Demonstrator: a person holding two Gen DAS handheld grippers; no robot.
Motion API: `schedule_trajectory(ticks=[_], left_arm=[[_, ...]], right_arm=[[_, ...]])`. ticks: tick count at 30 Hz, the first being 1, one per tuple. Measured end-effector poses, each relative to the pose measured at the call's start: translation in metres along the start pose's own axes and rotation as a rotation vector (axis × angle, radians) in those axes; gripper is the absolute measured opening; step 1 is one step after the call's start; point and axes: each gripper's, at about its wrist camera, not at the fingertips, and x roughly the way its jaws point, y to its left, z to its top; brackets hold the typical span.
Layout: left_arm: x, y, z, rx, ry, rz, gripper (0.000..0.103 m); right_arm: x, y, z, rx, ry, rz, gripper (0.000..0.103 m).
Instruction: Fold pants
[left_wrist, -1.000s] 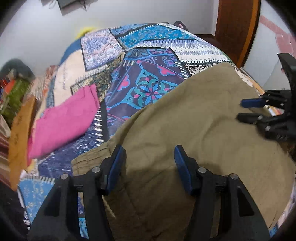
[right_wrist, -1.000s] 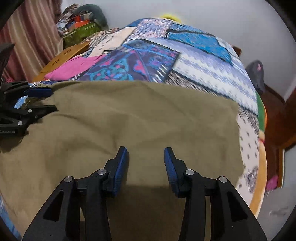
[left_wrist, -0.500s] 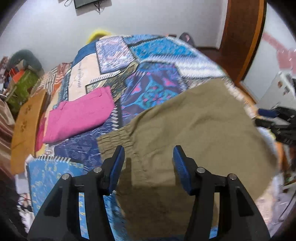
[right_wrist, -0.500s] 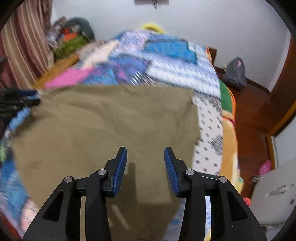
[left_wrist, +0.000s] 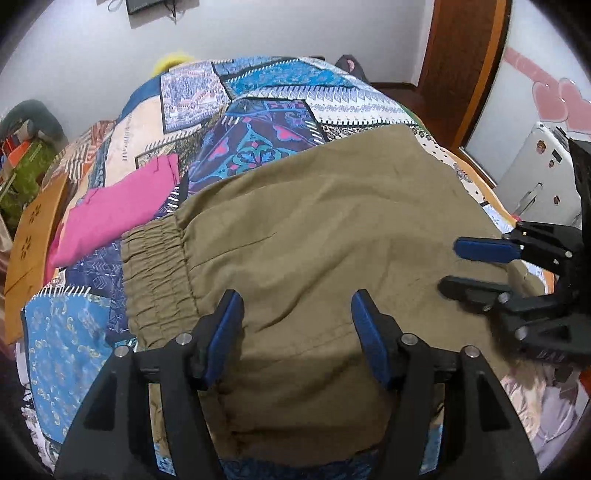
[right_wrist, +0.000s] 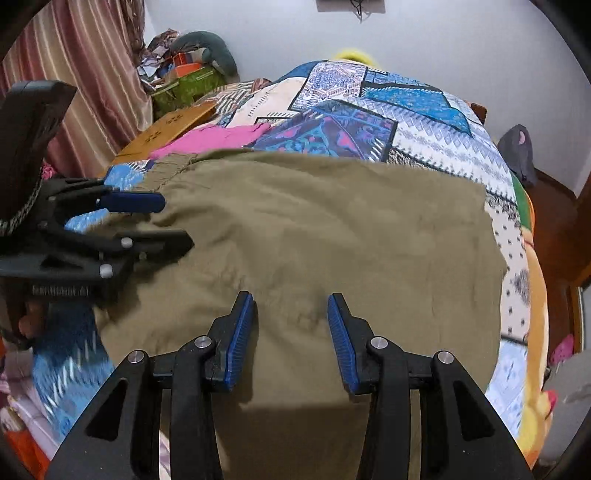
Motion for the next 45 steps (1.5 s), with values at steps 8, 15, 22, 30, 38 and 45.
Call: schedule_trajectory(ticks=[8,15,22,30,38,45], left_arm=[[-0.026,0.011,-0.032,0.059,-0.04,0.008,0.063],[-0.041,0.033,-0.055,-0.019,-0.046,0.007,0.072],[-0.054,0.045,-0.068,-0.056,-0.036,0.002,0.072],[-0.077,0.051,-0.071,-0.067,-0.046,0.081,0.072],[-0.089,0.078,-0.086,-0.293,0.016,-0.086,0.082],[-0.063,0.06,-0.096,-0.383,0.094,-0.245,0.082]], right_arm=[[-0.027,-0.018,-0.03,0.084,0.01,-0.015,0.038],[-0.042,-0.033,-0.056,0.16,0.011,-0.051,0.038],[-0.058,-0.045,-0.075,0.172,0.048,-0.138,0.038],[-0.09,-0.049,-0.073,0.186,-0.002,-0.184,0.039],[-0.103,-0.018,-0.044,0.141,-0.125,-0.13,0.04],[-0.074,0.01,-0.033,0.086,-0.127,-0.085,0.043]])
